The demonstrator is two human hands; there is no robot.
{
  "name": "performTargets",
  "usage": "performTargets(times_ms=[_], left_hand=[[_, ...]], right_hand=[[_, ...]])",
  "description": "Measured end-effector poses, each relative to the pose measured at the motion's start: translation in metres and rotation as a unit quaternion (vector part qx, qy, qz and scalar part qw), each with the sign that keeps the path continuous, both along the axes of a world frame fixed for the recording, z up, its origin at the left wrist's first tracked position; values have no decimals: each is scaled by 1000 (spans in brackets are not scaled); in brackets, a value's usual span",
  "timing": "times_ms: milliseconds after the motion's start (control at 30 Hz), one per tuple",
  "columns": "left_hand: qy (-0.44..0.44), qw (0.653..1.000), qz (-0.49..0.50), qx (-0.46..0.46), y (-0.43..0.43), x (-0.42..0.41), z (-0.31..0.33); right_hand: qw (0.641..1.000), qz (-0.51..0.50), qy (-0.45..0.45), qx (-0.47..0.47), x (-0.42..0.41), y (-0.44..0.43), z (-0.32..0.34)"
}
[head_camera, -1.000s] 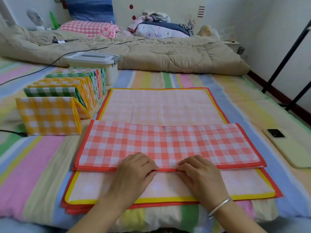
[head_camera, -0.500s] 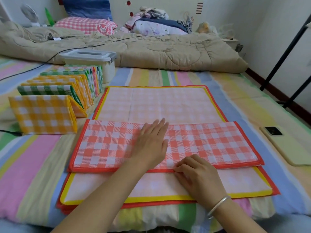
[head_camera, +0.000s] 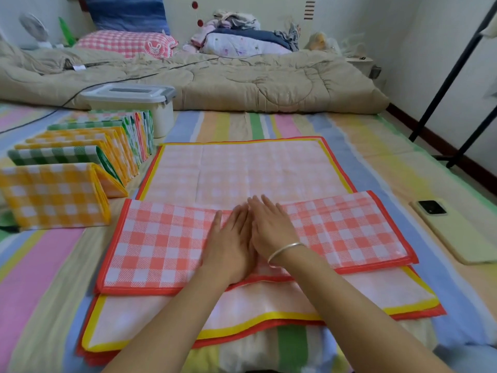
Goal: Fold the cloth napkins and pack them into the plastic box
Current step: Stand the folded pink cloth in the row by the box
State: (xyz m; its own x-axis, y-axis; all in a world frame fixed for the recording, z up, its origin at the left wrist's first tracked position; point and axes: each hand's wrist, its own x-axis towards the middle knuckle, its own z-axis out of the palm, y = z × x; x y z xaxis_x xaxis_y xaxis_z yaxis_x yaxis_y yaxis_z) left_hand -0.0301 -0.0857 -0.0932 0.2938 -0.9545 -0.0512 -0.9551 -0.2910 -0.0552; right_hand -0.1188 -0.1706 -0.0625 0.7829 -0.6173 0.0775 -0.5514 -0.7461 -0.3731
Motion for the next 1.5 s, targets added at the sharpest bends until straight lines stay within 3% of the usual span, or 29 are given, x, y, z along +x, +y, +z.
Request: performTargets(times_ms=[100,267,367,567,733,833,933,1300,1400,1500], left_hand=[[-3,1000,16,-12,0,0,-2],[31,999,23,-31,1,1,-4],[36,999,22,-30,2,1,-4],[225,969,16,-102,15,24,9],[66,987,137,-48,61,71,14],[49,968,246,-5,74,80,15],[41,958,283,14,72,77,14],[53,955,291,34,71,77,18],[16,957,287,28,71,71,24],[24,976,212,-45,66,50,35]], right_hand=[[996,-39,84,0,-11,-18,-21],[971,-200,131,-31,-82,-79,-24],[957,-246,151,-19,-103,-97,-25],[956,-245,156,-31,-102,-97,-31],[956,-242,161,-34,-102,-100,-33],[956,-241,164,-38,-103,-100,-34],[955,-243,168,-41,-103,-101,-34],[960,-243,134,-12,-102,-106,-32],[972,-227,51,12,-110,-116,-20],[967,-249,11,-46,-131,-127,-10]])
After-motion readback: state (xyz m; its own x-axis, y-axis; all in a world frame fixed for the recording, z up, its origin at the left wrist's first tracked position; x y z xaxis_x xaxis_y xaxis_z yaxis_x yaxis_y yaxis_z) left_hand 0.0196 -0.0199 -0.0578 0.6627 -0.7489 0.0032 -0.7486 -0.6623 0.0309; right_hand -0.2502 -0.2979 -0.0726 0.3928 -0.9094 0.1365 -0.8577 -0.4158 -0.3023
